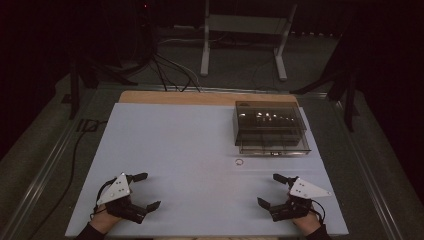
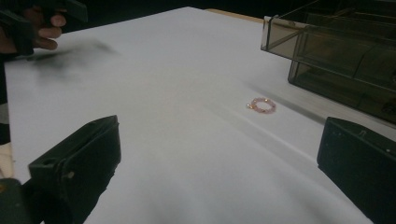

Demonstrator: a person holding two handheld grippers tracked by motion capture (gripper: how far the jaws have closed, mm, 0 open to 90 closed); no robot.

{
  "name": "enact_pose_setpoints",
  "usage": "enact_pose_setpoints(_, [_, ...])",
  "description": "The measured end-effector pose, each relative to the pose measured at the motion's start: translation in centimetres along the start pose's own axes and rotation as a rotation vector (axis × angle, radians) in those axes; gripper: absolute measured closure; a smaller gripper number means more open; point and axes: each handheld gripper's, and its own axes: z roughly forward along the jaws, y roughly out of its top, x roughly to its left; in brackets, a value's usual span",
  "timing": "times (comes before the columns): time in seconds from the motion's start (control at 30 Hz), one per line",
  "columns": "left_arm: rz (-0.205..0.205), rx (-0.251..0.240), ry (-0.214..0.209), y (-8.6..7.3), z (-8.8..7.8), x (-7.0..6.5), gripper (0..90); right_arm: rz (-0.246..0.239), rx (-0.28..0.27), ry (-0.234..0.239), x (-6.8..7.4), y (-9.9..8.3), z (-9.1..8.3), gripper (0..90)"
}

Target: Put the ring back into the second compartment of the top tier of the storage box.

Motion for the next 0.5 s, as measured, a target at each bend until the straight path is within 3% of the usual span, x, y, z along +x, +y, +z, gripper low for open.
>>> enact_pose_setpoints(0.5, [-0.01, -0.015, -0.013, 0.16, -0.15, -0.12, 0.6, 0.008, 0.03, 0.042, -0.05, -0.05, 0.15, 0.0])
